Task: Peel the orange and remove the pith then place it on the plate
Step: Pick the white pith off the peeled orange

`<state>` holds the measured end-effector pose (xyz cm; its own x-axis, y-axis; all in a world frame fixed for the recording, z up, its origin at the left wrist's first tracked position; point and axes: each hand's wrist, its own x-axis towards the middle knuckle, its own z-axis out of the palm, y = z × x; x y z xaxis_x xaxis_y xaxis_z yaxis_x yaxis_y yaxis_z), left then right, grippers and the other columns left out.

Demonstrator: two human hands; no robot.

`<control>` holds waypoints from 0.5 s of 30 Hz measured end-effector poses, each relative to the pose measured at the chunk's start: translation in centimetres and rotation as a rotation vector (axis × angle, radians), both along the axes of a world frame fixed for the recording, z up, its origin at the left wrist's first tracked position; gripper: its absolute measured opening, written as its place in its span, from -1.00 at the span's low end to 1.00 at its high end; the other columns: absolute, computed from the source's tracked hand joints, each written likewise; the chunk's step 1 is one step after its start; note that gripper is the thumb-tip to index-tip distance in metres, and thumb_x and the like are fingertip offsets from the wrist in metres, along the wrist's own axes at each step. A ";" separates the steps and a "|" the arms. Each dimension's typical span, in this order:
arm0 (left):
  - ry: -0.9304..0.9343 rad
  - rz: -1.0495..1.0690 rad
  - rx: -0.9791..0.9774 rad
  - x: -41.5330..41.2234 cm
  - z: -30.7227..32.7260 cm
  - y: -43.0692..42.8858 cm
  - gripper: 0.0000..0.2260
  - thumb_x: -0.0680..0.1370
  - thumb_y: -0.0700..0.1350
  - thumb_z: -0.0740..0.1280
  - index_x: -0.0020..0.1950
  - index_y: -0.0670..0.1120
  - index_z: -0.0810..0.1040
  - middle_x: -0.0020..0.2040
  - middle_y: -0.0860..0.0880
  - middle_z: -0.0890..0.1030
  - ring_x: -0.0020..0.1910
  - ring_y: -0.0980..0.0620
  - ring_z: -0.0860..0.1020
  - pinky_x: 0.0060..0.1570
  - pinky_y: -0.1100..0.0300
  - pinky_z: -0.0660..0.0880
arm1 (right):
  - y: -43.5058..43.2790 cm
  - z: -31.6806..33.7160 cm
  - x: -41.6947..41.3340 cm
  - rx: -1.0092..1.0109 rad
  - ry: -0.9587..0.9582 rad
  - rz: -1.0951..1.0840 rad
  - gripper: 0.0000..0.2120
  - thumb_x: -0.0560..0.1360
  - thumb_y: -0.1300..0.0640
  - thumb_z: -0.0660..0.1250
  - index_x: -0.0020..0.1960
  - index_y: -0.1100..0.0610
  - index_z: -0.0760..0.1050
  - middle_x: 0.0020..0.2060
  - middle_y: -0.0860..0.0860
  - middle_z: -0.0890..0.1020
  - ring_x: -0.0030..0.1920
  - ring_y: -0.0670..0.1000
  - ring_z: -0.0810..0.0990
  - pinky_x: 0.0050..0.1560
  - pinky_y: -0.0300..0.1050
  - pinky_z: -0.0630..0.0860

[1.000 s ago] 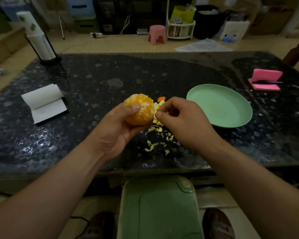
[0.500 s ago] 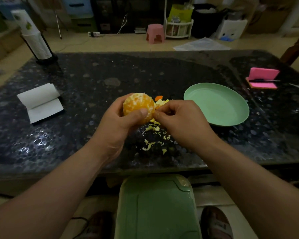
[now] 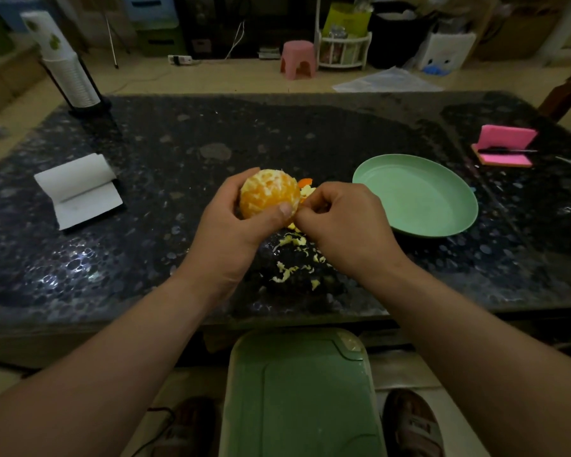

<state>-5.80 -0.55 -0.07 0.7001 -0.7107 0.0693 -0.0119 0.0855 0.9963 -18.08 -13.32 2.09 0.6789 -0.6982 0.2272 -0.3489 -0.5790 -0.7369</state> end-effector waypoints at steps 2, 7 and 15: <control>0.063 -0.009 -0.013 0.0 0.2 -0.1 -0.42 0.46 -0.03 0.57 0.46 0.00 0.52 0.31 -0.06 0.66 0.25 -0.05 0.68 0.20 0.02 0.65 | -0.2 -0.1 -0.1 0.006 -0.010 0.009 -0.88 0.50 0.10 0.47 -0.21 0.06 0.64 -0.36 -0.05 0.66 -0.33 -0.09 0.61 -0.27 -0.08 0.57; 0.381 -0.072 -0.113 0.6 0.9 -0.2 -0.46 0.50 -0.10 0.48 0.46 -0.17 0.51 0.35 -0.20 0.65 0.30 -0.18 0.66 0.16 -0.01 0.66 | -0.7 0.4 -0.4 0.212 -0.078 0.060 -0.90 0.57 0.15 0.44 -0.12 0.06 0.68 -0.27 -0.01 0.71 -0.29 0.02 0.65 -0.28 0.01 0.63; 0.415 -0.089 -0.137 1.2 1.0 0.0 -0.47 0.52 -0.10 0.46 0.47 -0.21 0.50 0.37 -0.23 0.63 0.31 -0.19 0.65 0.14 -0.01 0.66 | -0.7 0.9 -0.8 0.210 -0.107 0.122 -0.96 0.56 0.05 0.53 0.00 -0.04 0.69 -0.21 -0.03 0.73 -0.20 0.01 0.70 -0.14 0.05 0.71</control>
